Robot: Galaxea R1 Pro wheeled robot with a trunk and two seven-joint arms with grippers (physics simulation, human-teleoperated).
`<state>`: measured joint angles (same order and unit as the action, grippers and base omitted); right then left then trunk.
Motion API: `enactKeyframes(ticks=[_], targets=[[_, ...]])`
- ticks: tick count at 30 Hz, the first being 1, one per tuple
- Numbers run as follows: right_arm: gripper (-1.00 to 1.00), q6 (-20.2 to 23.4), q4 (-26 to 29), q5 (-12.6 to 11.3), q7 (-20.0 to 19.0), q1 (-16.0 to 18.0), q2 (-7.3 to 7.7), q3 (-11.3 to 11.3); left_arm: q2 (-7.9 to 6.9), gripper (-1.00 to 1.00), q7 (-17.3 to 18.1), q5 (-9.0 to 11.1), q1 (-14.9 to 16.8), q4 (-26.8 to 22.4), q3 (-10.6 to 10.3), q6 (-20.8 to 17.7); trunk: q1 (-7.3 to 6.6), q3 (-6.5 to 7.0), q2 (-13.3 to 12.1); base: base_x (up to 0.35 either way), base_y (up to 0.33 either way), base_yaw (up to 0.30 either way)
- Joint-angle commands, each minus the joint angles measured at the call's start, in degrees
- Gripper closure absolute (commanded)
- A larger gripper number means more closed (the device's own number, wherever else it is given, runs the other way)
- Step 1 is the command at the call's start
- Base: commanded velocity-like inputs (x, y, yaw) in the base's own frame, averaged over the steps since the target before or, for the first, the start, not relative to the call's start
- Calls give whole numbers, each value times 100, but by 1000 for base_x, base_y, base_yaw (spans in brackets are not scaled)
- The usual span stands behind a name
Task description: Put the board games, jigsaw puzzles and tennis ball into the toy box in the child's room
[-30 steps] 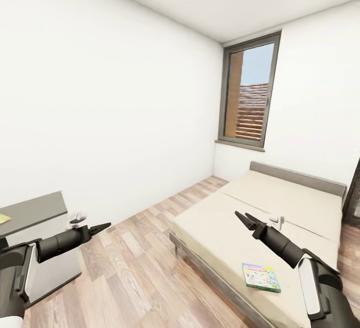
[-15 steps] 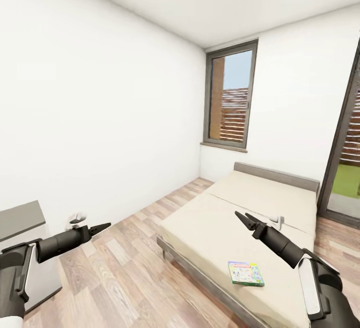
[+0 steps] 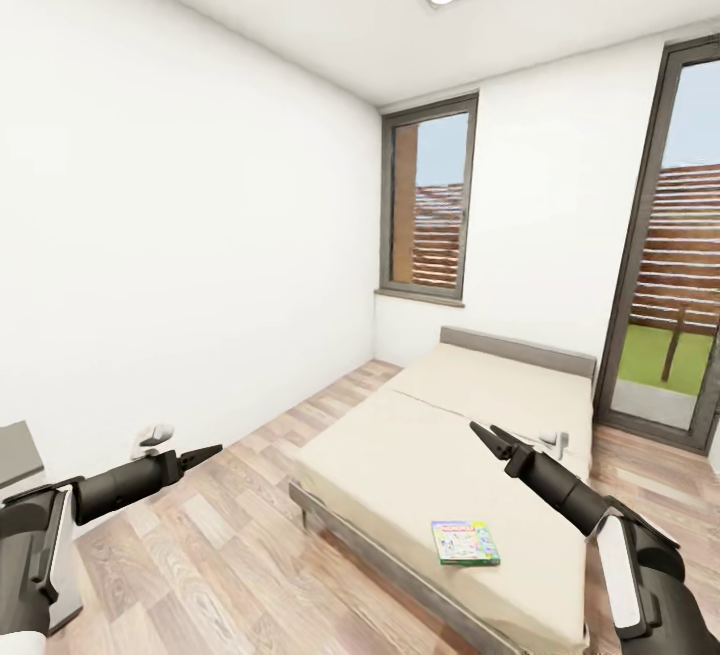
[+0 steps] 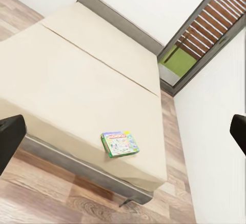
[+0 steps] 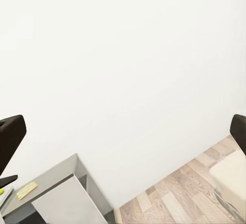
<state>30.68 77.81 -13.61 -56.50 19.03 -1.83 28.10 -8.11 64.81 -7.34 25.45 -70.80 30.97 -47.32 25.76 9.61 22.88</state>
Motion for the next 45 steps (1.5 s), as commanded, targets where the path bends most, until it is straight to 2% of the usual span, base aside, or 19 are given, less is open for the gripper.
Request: enactKeyframes(ticks=[1,18,45], targets=[[-100,44,-2,-21,-13,5,-6,12,2,-100,58,-57,4,-4,14,-40,3,5,4,0,0,-188],[-100,48,2,-38,-19,5,0,28,1,-100,59,-56,4,-4,14,-40,3,45,4,0,0,-84],[-100,47,-2,-36,-19,5,4,20,1,-100,62,-55,4,-4,14,-40,3,45,4,0,0,-252]])
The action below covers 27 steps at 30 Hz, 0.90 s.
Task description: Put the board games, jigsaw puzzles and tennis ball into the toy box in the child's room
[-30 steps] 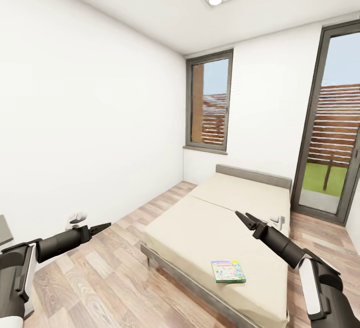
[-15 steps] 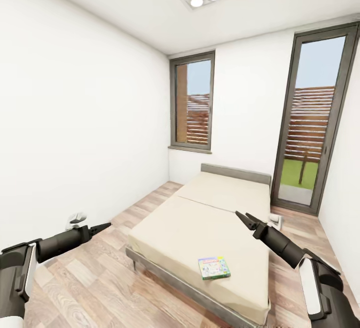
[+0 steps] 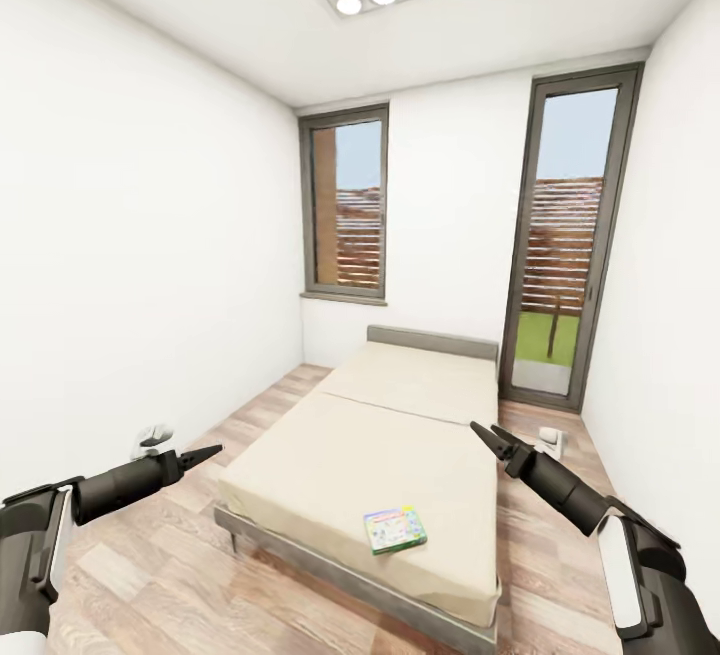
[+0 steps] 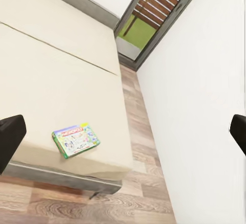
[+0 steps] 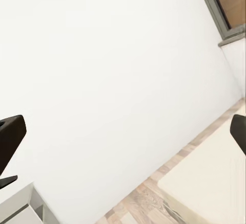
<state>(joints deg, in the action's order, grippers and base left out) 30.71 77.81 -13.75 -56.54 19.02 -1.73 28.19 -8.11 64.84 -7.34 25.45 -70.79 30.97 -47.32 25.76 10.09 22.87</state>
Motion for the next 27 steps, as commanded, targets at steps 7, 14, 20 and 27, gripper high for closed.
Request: enactKeyframes(ticks=[7,14,20,27], targets=[[-100,41,-7,-23,-15,5,-5,11,-3,-100,57,-50,4,-5,17,-41,2,-3,5,0,0,-259],[-100,41,-9,-23,-9,5,-11,11,-5,-100,60,-49,4,-5,19,-41,2,-3,5,0,0,-259],[-100,41,-11,-23,-7,5,-4,11,-2,-100,56,-54,4,-5,18,-41,2,-3,5,0,29,-259],[-100,41,-43,-23,-7,5,-8,11,-6,-100,55,-57,4,-5,19,-41,2,-3,5,0,113,-259]])
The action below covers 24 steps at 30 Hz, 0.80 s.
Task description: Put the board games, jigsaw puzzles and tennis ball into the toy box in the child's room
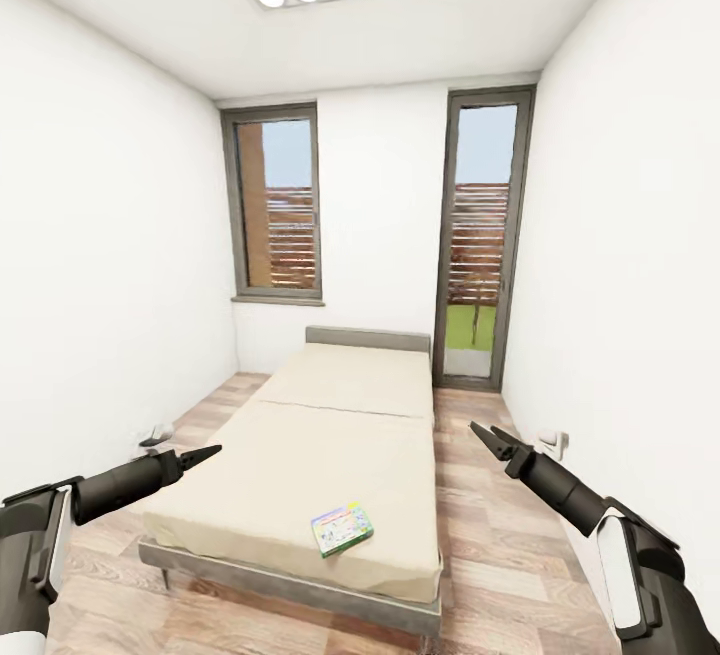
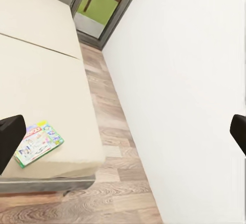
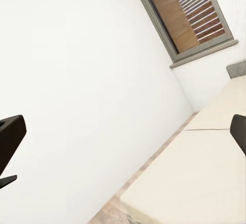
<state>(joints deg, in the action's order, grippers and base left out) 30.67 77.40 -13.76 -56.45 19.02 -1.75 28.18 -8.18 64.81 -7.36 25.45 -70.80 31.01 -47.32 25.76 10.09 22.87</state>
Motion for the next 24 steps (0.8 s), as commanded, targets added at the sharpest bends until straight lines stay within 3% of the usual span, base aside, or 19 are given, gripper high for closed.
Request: enactKeyframes(ticks=[1,9,24], targets=[[-100,44,-4,-21,-16,5,-7,12,1,-100,58,-55,4,-4,13,-40,2,-3,5,0,161,-259],[-100,44,-14,-21,-16,5,-9,12,1,-100,58,-55,4,-4,15,-40,2,-3,5,0,132,-259],[-100,44,-15,-21,-16,5,-10,12,5,-100,58,-47,4,-4,17,-40,2,-3,5,0,11,-249]])
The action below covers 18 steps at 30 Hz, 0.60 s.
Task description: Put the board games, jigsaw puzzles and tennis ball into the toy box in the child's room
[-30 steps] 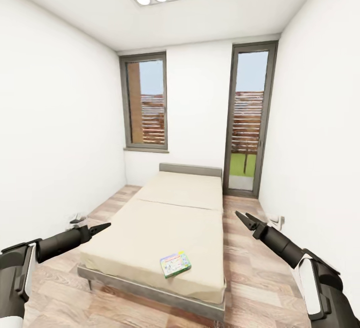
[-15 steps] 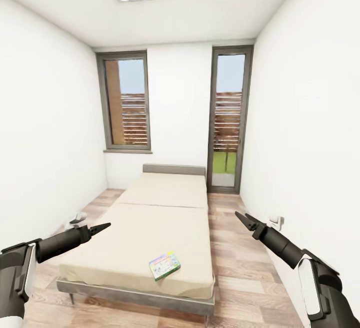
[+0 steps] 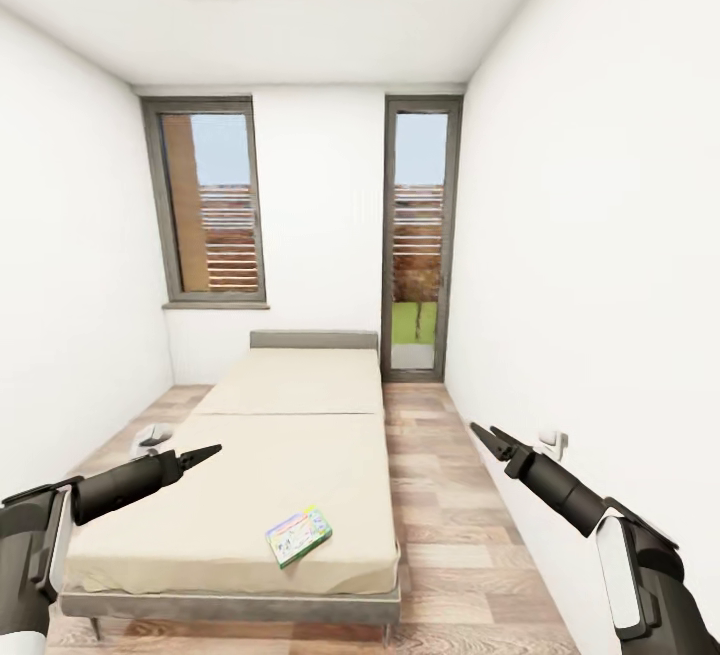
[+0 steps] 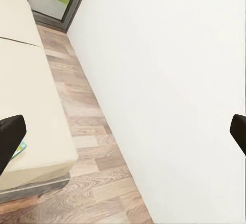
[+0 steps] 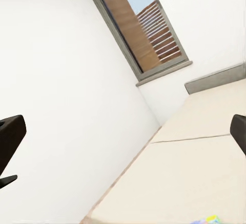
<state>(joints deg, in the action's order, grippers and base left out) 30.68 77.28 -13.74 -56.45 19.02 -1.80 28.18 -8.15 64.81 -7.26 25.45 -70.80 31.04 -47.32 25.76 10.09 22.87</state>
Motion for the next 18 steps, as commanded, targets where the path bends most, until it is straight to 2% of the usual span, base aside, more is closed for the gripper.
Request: enactKeyframes(ticks=[1,8,18], targets=[[-100,44,-2,-23,-15,5,-5,12,3,-100,58,-56,4,-4,13,-41,2,-3,5,0,1,-192],[-100,44,3,-16,-15,5,-11,12,5,-100,58,-64,4,-4,14,-41,2,-3,5,0,17,-72],[-100,50,6,74,21,8,-35,6,3,-100,58,-57,4,-4,12,-41,2,-14,5,54,128,-6]])
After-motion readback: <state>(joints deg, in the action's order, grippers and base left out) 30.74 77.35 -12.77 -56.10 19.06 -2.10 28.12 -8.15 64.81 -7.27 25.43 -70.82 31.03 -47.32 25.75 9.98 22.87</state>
